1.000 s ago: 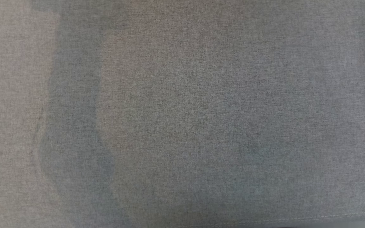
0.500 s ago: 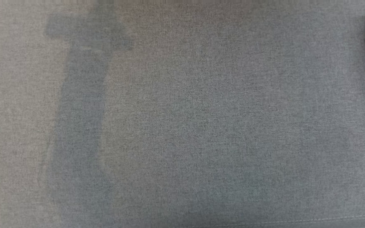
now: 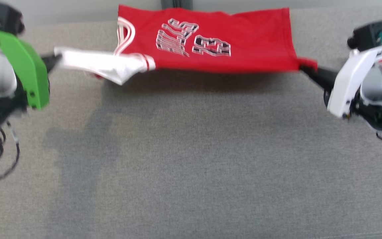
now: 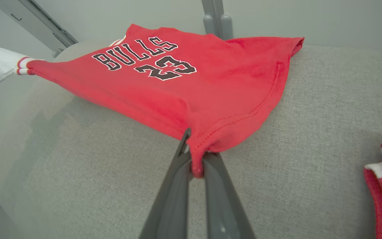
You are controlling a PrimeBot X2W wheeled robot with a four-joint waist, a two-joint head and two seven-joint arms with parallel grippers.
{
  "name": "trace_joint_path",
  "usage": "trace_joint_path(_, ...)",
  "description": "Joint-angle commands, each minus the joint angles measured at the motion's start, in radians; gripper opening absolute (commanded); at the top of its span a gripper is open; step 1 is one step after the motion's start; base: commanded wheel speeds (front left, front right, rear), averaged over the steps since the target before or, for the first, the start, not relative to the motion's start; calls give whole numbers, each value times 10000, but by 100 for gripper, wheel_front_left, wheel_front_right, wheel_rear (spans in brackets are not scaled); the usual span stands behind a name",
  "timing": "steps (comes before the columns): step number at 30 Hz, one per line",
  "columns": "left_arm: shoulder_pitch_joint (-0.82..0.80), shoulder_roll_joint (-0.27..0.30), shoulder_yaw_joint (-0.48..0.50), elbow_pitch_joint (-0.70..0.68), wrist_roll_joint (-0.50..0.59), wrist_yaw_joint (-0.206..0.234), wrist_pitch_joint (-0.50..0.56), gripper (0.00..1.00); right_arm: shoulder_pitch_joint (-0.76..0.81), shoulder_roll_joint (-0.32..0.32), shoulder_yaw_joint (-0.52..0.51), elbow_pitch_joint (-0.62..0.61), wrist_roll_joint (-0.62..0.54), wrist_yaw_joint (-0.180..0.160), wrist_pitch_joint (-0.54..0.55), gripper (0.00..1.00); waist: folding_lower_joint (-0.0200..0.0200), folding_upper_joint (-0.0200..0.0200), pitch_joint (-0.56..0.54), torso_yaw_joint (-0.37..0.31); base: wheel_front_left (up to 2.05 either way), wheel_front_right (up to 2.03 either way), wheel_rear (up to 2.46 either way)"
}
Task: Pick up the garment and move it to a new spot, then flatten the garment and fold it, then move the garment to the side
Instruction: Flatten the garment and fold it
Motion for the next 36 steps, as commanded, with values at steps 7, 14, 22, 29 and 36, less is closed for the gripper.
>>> trace_joint_path(7, 2503, 1422, -601, -2804, -1412, 631, 1886, 0, 1598, -886, 980, -807, 621, 3, 1043, 0, 1, 0, -1862, -257, 0, 0, 0)
trace_joint_path(14, 4119, 2738, -961, -5547, -2163, 1700, 2598, 0, 2563, -1821, 1394, -1968, 976, 1, 1784, 0, 1, 0, -2000, -348, 0, 0, 0)
trace_joint_path(22, 5164, 3809, -1204, -7733, -3001, 2667, 3187, 0, 3321, -2545, 1589, -2756, 1360, 1, 2593, 0, 1, 0, -1870, -492, 0, 0, 0)
trace_joint_path(29, 4675, 3806, -981, -7841, -3205, 2799, 3524, 0, 2963, -2549, 1268, -2731, 1475, 1, 2823, 0, 1, 0, -1400, -556, 0, 0, 0)
trace_joint_path(36, 3420, 2894, -683, -6554, -3341, 2480, 4256, 0, 2256, -2098, 874, -2284, 1707, 1, 3373, 0, 1, 0, -712, -609, 0, 0, 0)
